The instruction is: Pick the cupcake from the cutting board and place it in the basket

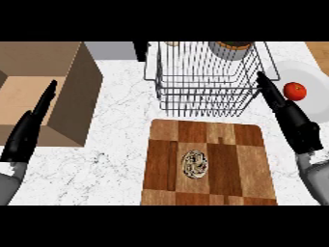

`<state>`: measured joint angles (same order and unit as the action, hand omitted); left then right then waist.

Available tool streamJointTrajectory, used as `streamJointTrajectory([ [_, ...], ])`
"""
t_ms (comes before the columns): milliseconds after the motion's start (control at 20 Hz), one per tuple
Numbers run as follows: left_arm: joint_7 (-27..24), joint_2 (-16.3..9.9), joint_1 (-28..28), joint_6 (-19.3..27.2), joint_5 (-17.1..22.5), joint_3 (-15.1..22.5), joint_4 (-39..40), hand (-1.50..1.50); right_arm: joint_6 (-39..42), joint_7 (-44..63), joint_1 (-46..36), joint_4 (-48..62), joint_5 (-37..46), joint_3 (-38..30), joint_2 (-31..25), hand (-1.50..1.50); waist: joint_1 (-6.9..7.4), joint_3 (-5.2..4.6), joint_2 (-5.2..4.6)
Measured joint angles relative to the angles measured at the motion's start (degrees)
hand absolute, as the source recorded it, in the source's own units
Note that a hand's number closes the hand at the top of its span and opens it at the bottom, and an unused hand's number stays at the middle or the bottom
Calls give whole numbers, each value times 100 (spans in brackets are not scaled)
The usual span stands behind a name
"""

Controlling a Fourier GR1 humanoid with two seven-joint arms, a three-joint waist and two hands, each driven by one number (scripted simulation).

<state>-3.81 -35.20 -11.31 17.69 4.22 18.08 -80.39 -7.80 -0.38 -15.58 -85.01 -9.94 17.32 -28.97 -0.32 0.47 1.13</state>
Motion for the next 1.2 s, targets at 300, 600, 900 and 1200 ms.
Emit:
streamJointTrajectory([
  [300,372,-164,109,35,91,-196,-559,0,-529,-1598,-167,-1394,545,523,885,150,12,132,137],
  [600,847,-229,308,48,208,-297,-674,0,-1387,-2621,-477,-2107,1828,650,1045,-150,-175,114,266],
  [900,1338,-558,898,193,286,-612,-944,0,-3030,-2865,240,-2283,2979,27,1264,-150,-796,146,317],
  [1200,1737,-775,1426,365,377,-920,-1412,0,-3915,-2789,1818,-2067,3968,-34,1342,-150,-1135,126,217],
])
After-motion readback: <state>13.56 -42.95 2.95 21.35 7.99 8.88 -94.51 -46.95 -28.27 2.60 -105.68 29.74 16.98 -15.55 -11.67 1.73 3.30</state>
